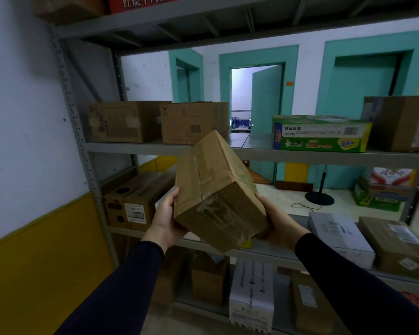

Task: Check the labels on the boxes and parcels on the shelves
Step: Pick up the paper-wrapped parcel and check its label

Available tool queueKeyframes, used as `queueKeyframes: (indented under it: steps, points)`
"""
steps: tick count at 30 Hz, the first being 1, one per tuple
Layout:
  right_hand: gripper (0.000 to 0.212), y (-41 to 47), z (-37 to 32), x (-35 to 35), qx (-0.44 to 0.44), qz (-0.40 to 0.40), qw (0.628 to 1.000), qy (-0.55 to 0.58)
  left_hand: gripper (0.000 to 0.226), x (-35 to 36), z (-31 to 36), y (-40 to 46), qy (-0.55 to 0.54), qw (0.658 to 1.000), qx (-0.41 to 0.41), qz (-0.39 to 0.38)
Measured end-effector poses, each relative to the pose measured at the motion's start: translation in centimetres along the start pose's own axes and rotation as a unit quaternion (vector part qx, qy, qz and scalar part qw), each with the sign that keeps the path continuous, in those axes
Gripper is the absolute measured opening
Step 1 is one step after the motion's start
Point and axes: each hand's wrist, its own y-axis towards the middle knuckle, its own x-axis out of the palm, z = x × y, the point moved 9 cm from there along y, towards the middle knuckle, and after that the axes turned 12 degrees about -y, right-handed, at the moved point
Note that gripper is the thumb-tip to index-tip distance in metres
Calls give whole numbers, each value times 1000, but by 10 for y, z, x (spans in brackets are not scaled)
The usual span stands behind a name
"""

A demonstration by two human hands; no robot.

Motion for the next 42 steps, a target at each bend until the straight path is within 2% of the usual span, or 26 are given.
queueKeyframes:
  steps: [3,6,8,10,13,23,26,28,30,32,35,37,38,40,41,42]
  points:
    - [45,2,-1,-3,-23,9,998,49,39,-4,9,5,106,993,31,48]
    - [44,4,-8,-14,-76,68,994,32,46,2,20,9,302,946,88,78]
    - [43,2,-18,-22,-147,124,981,-18,50,19,19,3,355,925,123,59]
    - [39,-6,-32,-20,-221,157,959,-83,42,32,11,1,330,936,119,44]
    - [28,-13,-40,-16,-267,185,939,-116,44,31,3,5,274,956,90,54]
    - [17,-21,-43,-16,-282,204,927,-139,41,23,1,3,258,962,68,57]
    - [19,-19,-40,-16,-271,190,938,-102,41,25,5,2,278,956,81,46]
    - [29,-15,-36,-20,-246,177,951,-57,39,26,12,2,320,940,109,39]
    - [37,-11,-31,-22,-210,156,965,-4,57,19,20,-2,342,930,118,63]
    - [36,-9,-27,-21,-172,134,975,39,68,5,17,0,314,943,78,72]
    - [33,-9,-23,-13,-138,105,983,61,49,2,7,-2,209,977,25,42]
    - [40,-12,-25,-11,-141,127,982,19,43,8,11,-4,180,982,51,37]
    - [46,-15,-31,-13,-159,157,974,-41,41,9,15,-4,180,980,71,42]
    - [54,-27,-47,-21,-204,246,931,-174,40,12,20,-5,203,972,102,53]
    - [56,-32,-55,-20,-228,261,918,-193,40,12,21,-4,223,967,112,57]
    - [60,-36,-62,-14,-246,245,918,-190,40,15,22,-4,251,958,123,57]
